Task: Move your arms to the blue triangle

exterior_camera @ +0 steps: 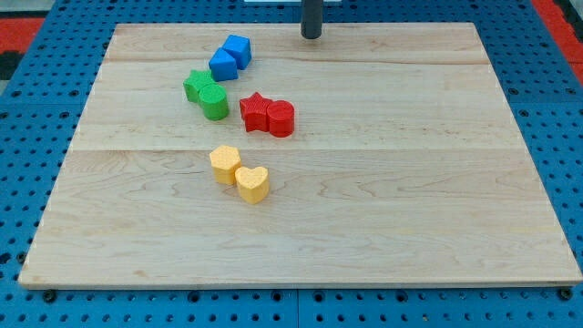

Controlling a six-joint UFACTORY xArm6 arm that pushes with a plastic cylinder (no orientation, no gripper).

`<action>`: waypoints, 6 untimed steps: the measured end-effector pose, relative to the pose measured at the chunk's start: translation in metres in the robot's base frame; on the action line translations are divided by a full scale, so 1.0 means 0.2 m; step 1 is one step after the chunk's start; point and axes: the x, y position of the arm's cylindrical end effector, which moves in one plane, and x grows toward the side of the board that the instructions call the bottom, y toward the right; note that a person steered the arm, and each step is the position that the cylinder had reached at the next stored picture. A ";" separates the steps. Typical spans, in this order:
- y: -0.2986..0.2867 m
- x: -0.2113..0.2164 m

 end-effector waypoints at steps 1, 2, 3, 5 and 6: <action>0.00 -0.04; 0.00 -0.08; -0.02 -0.08; -0.43 -0.07; -0.71 0.04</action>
